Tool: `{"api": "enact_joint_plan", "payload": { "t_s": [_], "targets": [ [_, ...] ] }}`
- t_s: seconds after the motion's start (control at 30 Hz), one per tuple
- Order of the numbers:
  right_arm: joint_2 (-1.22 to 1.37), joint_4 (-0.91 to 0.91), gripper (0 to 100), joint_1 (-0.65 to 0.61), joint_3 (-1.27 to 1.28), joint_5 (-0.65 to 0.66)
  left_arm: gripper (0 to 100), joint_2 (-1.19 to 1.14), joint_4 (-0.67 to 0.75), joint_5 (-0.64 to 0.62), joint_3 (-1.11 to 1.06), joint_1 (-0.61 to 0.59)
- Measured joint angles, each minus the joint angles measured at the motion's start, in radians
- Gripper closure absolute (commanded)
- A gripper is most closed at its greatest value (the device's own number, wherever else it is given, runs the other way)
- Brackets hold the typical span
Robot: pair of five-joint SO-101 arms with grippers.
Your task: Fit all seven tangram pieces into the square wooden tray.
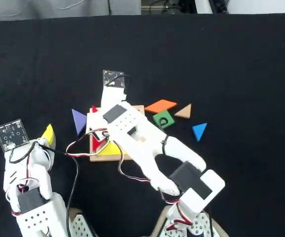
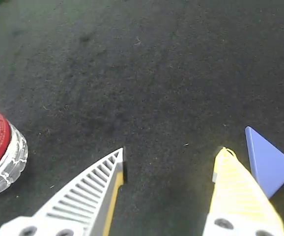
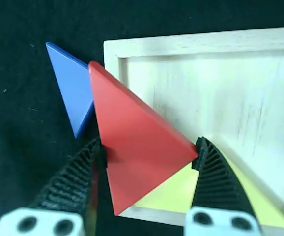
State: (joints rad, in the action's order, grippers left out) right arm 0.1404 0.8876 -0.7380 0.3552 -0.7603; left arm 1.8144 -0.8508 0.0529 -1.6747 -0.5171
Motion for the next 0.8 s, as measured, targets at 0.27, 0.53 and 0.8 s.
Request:
{"api": "enact_joint_plan", "payload": {
  "t_s": [0.27, 0.53, 0.8],
  "targets": [
    [0.000, 0.021, 67.3, -0.002, 0.000, 0.000, 71, 0.000, 0.000, 0.000, 0.000, 0.000],
    [0.000, 0.021, 67.3, -0.005, 0.000, 0.049, 71, 0.000, 0.000, 0.000, 0.000, 0.000],
    [0.000, 0.032, 73.9, 0.011, -0.018, 0.141, 71, 0.000, 0.000, 0.000, 0.000, 0.000]
  ]
}}
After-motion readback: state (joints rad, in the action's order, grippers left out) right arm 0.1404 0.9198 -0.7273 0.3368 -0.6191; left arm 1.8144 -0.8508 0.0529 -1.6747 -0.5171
